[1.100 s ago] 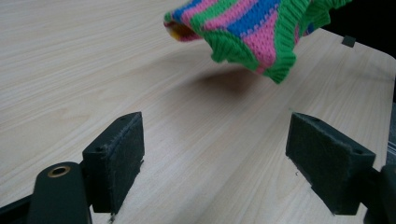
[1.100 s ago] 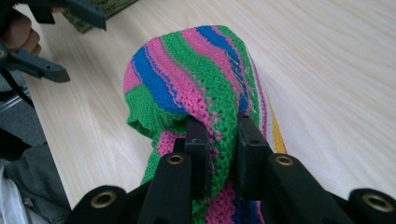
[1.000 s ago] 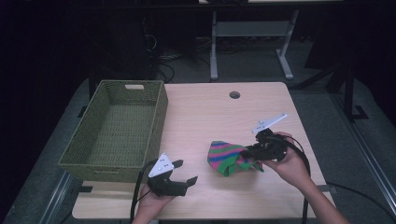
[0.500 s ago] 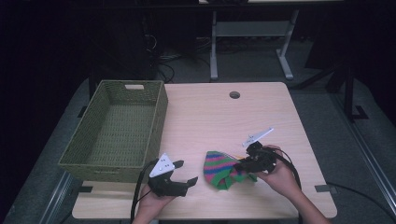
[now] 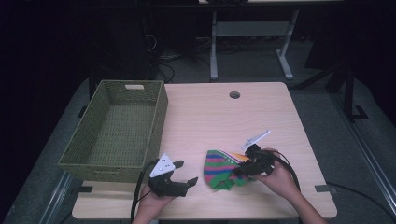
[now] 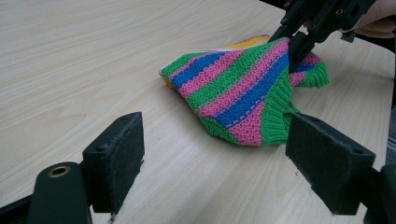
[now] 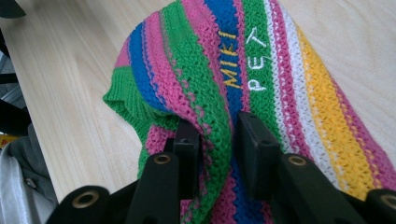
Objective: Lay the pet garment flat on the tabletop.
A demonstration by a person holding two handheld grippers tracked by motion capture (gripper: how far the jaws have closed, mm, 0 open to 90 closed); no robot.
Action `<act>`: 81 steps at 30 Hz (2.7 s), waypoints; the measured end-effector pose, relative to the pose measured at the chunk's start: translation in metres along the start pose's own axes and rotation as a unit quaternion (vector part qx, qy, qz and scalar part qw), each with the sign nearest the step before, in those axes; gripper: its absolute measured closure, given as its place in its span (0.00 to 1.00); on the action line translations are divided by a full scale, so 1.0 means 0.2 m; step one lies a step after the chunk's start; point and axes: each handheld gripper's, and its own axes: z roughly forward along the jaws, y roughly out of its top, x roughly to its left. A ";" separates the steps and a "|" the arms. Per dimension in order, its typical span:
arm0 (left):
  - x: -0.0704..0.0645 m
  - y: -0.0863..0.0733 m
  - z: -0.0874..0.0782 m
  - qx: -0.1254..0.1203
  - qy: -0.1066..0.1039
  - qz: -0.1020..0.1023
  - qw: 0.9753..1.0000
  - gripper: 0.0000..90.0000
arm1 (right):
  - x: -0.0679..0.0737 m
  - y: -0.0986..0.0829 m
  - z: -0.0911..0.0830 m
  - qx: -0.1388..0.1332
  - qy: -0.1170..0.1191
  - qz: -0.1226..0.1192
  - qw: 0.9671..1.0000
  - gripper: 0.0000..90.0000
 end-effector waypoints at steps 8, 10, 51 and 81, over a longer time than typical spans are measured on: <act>0.00 0.00 0.00 0.000 -0.001 0.000 1.000 0.21 | 0.02 -0.01 -0.02 -0.003 0.002 -0.005 1.000 0.65; 0.00 0.00 0.00 0.000 -0.001 0.002 1.000 0.21 | 0.02 -0.01 -0.02 -0.005 0.008 -0.005 1.000 0.57; -0.01 0.00 0.01 0.005 -0.011 0.005 1.000 0.21 | 0.16 -0.02 0.03 0.039 0.013 -0.081 0.996 0.63; -0.01 0.00 0.03 0.005 -0.047 -0.011 0.999 0.29 | 0.11 -0.10 0.05 0.000 -0.022 -0.078 0.997 0.91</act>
